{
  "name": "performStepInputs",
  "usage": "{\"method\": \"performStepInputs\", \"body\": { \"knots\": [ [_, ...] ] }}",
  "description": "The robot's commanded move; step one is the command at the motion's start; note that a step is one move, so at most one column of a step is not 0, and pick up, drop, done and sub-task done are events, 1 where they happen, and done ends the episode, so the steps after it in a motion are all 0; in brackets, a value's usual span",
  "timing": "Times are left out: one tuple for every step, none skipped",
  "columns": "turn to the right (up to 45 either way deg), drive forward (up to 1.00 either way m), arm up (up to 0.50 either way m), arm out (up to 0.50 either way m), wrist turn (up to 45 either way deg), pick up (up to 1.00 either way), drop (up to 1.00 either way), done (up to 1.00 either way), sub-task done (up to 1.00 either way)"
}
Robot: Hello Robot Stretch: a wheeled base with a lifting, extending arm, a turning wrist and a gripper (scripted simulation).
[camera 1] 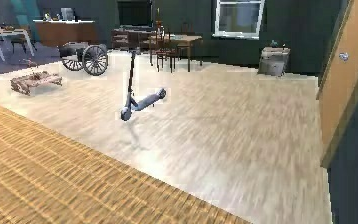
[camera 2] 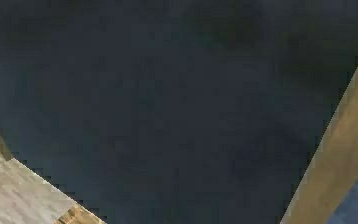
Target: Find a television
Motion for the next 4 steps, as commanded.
{"method": "performStepInputs", "body": {
  "knots": [
    [-45.0, 0.00, 0.00, 0.00, 0.0, 0.00, 0.00, 0.00, 0.00],
    [-45.0, 0.00, 0.00, 0.00, 0.0, 0.00, 0.00, 0.00, 0.00],
    [-42.0, 0.00, 0.00, 0.00, 0.0, 0.00, 0.00, 0.00, 0.00],
    [0.0, 1.00, 0.00, 0.00, 0.0, 0.00, 0.00, 0.00, 0.00]
  ]
}}
